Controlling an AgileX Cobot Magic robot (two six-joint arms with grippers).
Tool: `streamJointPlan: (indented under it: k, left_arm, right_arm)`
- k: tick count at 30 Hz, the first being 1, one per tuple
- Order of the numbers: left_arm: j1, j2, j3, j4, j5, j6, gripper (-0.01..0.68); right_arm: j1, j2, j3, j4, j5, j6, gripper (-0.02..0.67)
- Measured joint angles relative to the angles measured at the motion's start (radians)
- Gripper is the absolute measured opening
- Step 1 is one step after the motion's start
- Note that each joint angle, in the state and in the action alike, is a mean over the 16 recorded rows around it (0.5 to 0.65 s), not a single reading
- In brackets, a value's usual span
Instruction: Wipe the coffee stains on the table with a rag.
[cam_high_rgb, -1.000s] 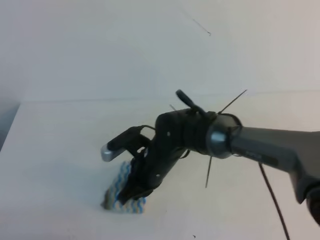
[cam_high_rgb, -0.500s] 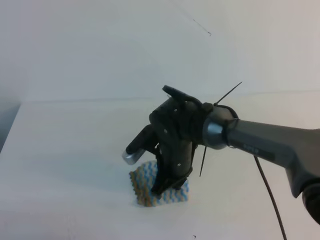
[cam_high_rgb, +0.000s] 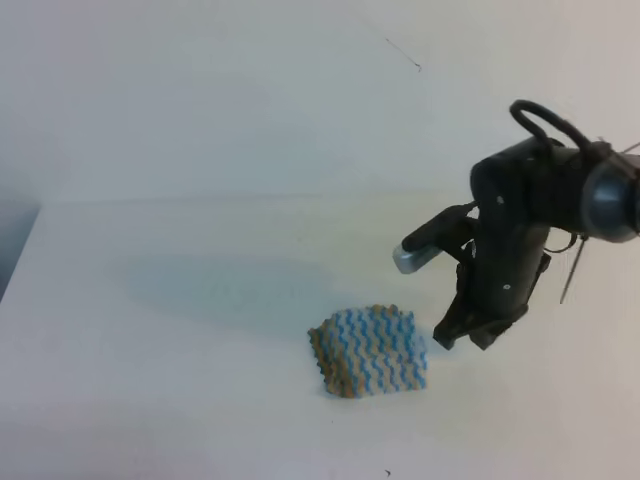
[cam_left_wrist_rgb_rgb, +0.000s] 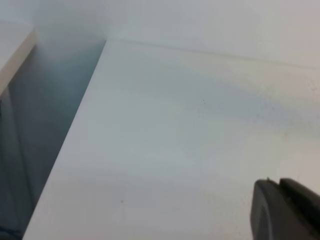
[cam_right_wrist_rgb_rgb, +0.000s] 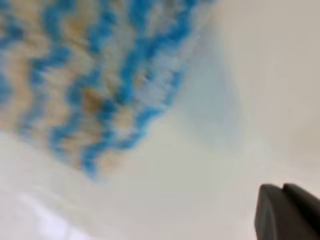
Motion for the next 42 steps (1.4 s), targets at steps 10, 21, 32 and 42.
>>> streamJointPlan:
  k: [10,21,32,42]
  left_arm:
    - [0.0,0.0,0.0,0.0,-0.001,0.001,-0.001]
    - [0.0,0.0,0.0,0.0,0.001,0.002,-0.001]
    - [0.0,0.0,0.0,0.0,-0.002,0.002,-0.001]
    - [0.0,0.0,0.0,0.0,-0.003,0.001,-0.001]
  right_arm:
    - [0.028,-0.046,0.061,0.202,-0.213,-0.069,0.003]
    - [0.064,0.055,-0.024,0.101,-0.186,0.031,0.003]
    - [0.088,0.081,-0.01,0.103,-0.139,0.009,0.003]
    - [0.096,0.054,0.106,-0.053,-0.148,0.067,0.003]
